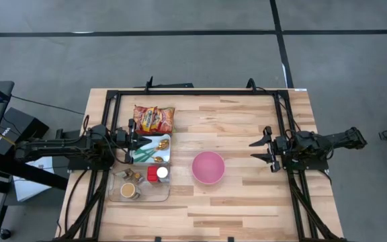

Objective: Pick & Place Food Item
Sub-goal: Return to Home Position

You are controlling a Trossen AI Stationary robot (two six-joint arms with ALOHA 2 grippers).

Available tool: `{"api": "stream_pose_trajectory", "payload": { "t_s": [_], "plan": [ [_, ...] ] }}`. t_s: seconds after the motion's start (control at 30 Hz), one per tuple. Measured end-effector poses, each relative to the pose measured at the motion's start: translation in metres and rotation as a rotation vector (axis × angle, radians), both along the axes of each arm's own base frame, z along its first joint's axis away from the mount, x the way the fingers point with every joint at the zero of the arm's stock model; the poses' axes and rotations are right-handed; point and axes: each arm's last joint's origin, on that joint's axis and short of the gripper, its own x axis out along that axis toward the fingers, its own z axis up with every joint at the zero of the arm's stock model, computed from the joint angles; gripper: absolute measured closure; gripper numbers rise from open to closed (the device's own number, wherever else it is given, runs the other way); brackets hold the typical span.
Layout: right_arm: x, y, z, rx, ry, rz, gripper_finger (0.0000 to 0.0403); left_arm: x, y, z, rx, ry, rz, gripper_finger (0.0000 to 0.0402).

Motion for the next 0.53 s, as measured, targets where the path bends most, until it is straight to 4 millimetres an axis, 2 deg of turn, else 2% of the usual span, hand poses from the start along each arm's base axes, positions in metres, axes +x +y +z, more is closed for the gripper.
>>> {"api": "stream_pose_trajectory", "payload": {
  "t_s": [0.53],
  "plan": [
    [0.0000, 0.0000, -0.0001, 0.000, 0.001, 0.000, 0.0221, 0.0000, 0.0000, -0.0001, 0.000, 0.000, 0.000, 0.0400]
  ]
}}
